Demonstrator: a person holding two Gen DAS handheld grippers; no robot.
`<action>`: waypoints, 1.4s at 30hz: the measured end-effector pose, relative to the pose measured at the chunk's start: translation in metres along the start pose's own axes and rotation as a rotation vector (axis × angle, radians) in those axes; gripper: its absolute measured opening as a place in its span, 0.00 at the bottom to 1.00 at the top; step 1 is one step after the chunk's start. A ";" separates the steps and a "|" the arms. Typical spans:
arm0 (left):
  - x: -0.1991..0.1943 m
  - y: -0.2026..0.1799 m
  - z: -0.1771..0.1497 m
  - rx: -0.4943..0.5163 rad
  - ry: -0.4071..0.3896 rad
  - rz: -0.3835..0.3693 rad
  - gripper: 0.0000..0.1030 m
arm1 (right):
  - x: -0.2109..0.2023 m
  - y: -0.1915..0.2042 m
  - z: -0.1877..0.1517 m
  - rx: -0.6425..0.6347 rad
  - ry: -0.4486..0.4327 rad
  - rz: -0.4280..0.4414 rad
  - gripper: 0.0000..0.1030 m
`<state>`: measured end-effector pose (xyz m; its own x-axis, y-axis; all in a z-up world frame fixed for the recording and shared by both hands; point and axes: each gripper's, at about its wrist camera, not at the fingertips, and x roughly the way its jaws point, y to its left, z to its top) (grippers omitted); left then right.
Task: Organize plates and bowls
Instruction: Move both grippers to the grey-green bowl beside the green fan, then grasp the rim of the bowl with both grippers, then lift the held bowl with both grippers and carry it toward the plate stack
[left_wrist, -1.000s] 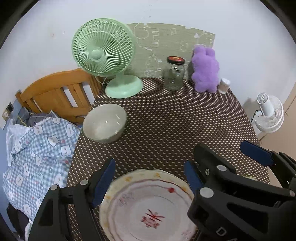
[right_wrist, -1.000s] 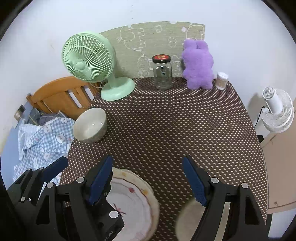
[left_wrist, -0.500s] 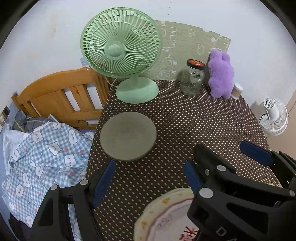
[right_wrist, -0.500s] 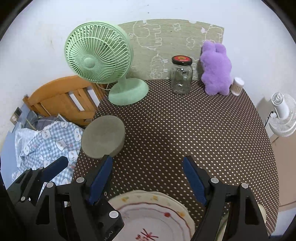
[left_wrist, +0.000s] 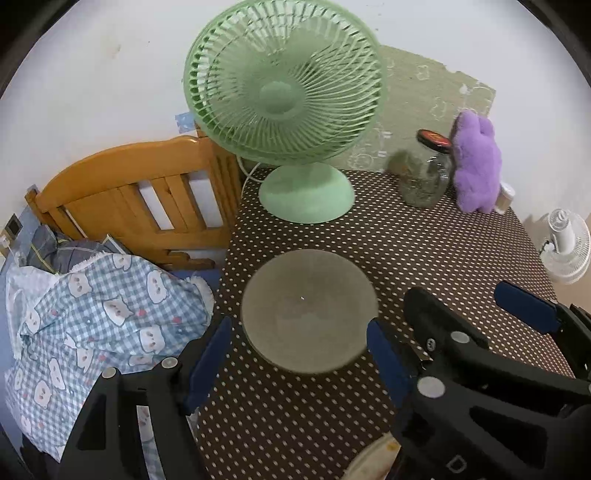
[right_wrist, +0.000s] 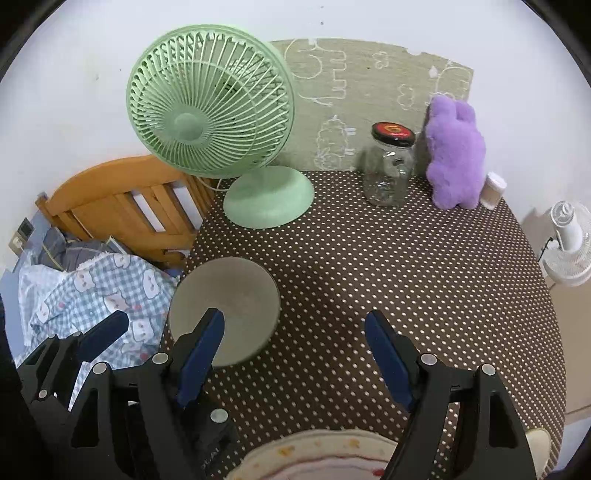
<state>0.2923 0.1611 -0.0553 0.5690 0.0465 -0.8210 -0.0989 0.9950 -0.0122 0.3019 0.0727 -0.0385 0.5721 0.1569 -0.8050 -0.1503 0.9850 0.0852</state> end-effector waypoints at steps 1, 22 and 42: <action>0.003 0.002 0.001 -0.002 0.001 0.000 0.73 | 0.003 0.001 0.001 0.003 0.001 0.001 0.79; 0.083 0.037 0.001 -0.030 0.085 0.017 0.40 | 0.101 0.025 0.008 0.020 0.104 -0.016 0.38; 0.096 0.043 0.001 -0.031 0.112 -0.002 0.23 | 0.117 0.030 0.009 0.012 0.136 -0.062 0.26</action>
<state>0.3437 0.2083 -0.1341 0.4742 0.0327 -0.8798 -0.1238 0.9919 -0.0299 0.3721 0.1216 -0.1250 0.4658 0.0852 -0.8808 -0.1075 0.9934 0.0392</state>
